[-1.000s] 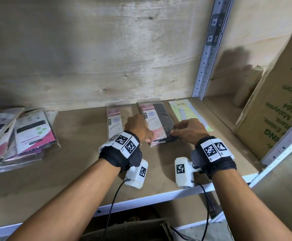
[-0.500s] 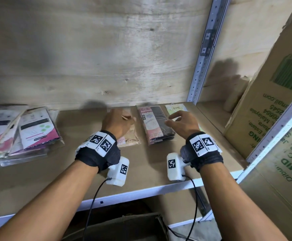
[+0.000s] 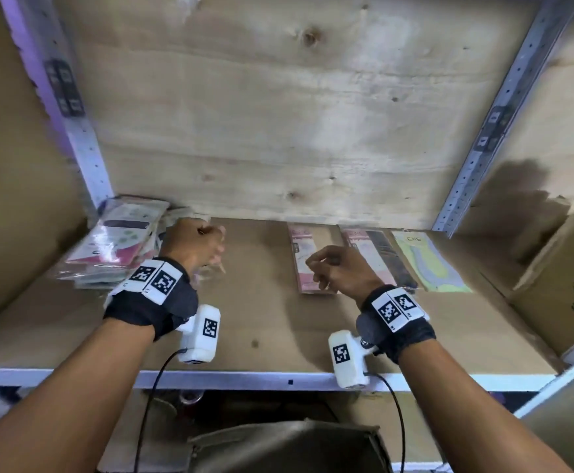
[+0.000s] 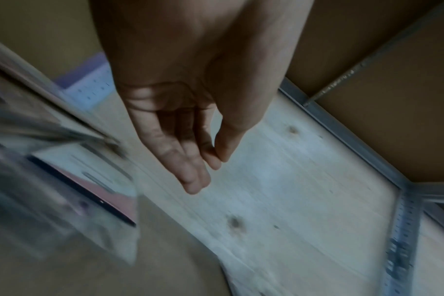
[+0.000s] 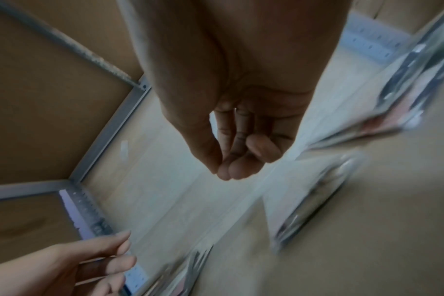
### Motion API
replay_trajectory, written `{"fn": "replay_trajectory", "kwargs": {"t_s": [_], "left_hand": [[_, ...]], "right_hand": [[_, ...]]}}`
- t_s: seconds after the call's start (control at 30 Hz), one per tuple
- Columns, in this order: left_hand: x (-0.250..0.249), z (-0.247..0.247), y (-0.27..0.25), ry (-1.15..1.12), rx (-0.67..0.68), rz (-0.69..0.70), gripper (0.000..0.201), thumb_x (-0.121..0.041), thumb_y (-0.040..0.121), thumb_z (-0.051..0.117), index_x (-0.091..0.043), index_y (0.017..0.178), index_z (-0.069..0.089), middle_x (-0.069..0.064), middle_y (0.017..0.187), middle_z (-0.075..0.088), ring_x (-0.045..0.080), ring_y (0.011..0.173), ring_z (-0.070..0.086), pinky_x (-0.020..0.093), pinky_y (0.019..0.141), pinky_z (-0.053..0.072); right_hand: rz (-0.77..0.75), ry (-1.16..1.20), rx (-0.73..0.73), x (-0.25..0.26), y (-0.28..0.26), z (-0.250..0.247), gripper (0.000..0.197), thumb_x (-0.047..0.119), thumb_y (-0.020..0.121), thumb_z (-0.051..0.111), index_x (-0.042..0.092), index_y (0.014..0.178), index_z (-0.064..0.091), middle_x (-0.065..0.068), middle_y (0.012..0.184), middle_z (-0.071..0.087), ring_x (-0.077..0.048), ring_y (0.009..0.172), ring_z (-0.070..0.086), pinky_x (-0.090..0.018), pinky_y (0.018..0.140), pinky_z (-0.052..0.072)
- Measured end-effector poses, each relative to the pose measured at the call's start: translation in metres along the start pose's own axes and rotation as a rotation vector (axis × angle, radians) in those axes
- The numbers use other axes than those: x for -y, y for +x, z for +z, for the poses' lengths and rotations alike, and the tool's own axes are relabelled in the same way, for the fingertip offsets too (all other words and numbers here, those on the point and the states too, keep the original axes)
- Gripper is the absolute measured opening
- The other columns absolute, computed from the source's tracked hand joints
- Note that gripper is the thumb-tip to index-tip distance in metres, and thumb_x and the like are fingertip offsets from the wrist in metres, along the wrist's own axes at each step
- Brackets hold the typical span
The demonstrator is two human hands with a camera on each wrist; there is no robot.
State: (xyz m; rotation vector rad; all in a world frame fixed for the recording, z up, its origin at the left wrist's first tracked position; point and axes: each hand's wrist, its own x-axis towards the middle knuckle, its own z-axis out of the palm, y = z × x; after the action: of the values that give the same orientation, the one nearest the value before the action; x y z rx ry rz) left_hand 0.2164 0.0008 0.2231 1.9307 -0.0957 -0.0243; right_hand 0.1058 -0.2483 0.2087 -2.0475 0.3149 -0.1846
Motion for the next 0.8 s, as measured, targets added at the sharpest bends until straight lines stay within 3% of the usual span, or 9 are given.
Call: {"fn": "replay_trajectory", "kwargs": {"t_s": [0.13, 0.23, 0.33, 0.43, 0.5, 0.57, 0.63, 0.73, 0.8], "left_hand": [[0.015, -0.037, 0.015, 0.018, -0.053, -0.028, 0.023, -0.024, 0.087, 0.066, -0.011, 0.068, 0.07, 0.004, 0.06, 0.073, 0.027, 0.064, 0.074, 0.049, 0.075, 0.062], [0.019, -0.056, 0.019, 0.017, -0.078, -0.067, 0.021, -0.026, 0.088, 0.067, -0.012, 0.074, 0.07, 0.003, 0.063, 0.074, 0.02, 0.058, 0.073, 0.039, 0.068, 0.063], [0.022, -0.071, 0.022, 0.048, -0.105, -0.084, 0.018, -0.029, 0.09, 0.066, -0.014, 0.08, 0.069, 0.001, 0.069, 0.076, 0.009, 0.05, 0.07, 0.023, 0.051, 0.056], [0.027, -0.08, 0.023, 0.105, -0.122, -0.081, 0.02, -0.031, 0.09, 0.064, -0.014, 0.079, 0.069, 0.0, 0.07, 0.076, 0.008, 0.049, 0.069, 0.023, 0.049, 0.055], [0.03, -0.084, 0.023, 0.127, -0.119, -0.068, 0.021, -0.029, 0.09, 0.064, -0.013, 0.078, 0.07, 0.002, 0.07, 0.076, 0.015, 0.056, 0.072, 0.029, 0.06, 0.061], [0.033, -0.087, 0.024, 0.143, -0.113, -0.058, 0.022, -0.028, 0.09, 0.063, -0.011, 0.078, 0.07, 0.004, 0.071, 0.076, 0.019, 0.061, 0.074, 0.033, 0.068, 0.062], [0.035, -0.09, 0.026, 0.149, -0.101, -0.055, 0.022, -0.025, 0.09, 0.063, -0.008, 0.079, 0.07, 0.006, 0.071, 0.075, 0.022, 0.062, 0.073, 0.033, 0.069, 0.061], [0.035, -0.092, 0.025, 0.088, 0.013, -0.083, 0.013, -0.009, 0.091, 0.059, -0.006, 0.088, 0.071, 0.011, 0.073, 0.073, 0.021, 0.054, 0.066, 0.026, 0.057, 0.055], [0.033, -0.094, 0.022, 0.064, 0.114, -0.086, 0.025, 0.007, 0.089, 0.051, -0.004, 0.101, 0.07, 0.012, 0.079, 0.071, 0.019, 0.053, 0.063, 0.023, 0.054, 0.053]], "right_hand": [[0.006, 0.016, 0.09, 0.024, 0.027, 0.051, 0.005, 0.007, 0.09, 0.066, 0.009, 0.086, 0.067, -0.007, 0.064, 0.066, -0.018, 0.049, 0.059, -0.023, 0.044, 0.043], [0.038, -0.011, 0.159, 0.041, 0.05, 0.089, 0.002, 0.007, 0.092, 0.063, 0.007, 0.09, 0.063, -0.008, 0.068, 0.063, -0.018, 0.052, 0.059, -0.022, 0.043, 0.047], [0.078, -0.014, 0.195, 0.054, 0.073, 0.125, 0.008, 0.013, 0.092, 0.065, 0.006, 0.092, 0.061, -0.009, 0.072, 0.061, -0.02, 0.057, 0.058, -0.025, 0.05, 0.051], [0.085, -0.084, 0.236, 0.064, 0.09, 0.153, 0.021, 0.022, 0.089, 0.07, 0.011, 0.073, 0.062, -0.011, 0.073, 0.065, -0.026, 0.063, 0.061, -0.032, 0.06, 0.051], [0.09, -0.098, 0.27, 0.069, 0.097, 0.166, 0.027, 0.022, 0.086, 0.074, 0.012, 0.065, 0.06, -0.005, 0.054, 0.065, -0.018, 0.048, 0.062, -0.021, 0.049, 0.05], [0.095, -0.113, 0.283, 0.072, 0.102, 0.175, 0.027, 0.017, 0.083, 0.077, 0.013, 0.063, 0.06, 0.006, 0.038, 0.058, -0.007, 0.032, 0.054, -0.013, 0.034, 0.039], [0.08, -0.135, 0.289, 0.072, 0.104, 0.179, 0.026, 0.014, 0.081, 0.079, 0.014, 0.063, 0.06, 0.006, 0.04, 0.058, -0.006, 0.032, 0.051, -0.011, 0.031, 0.035], [0.079, -0.068, 0.297, 0.072, 0.099, 0.174, 0.017, 0.011, 0.081, 0.078, 0.009, 0.083, 0.061, -0.003, 0.07, 0.066, -0.011, 0.049, 0.06, -0.015, 0.042, 0.043], [0.129, 0.045, 0.296, 0.07, 0.093, 0.164, 0.042, 0.008, 0.082, 0.076, 0.008, 0.116, 0.053, -0.01, 0.092, 0.066, -0.021, 0.07, 0.063, -0.027, 0.059, 0.047]]}}
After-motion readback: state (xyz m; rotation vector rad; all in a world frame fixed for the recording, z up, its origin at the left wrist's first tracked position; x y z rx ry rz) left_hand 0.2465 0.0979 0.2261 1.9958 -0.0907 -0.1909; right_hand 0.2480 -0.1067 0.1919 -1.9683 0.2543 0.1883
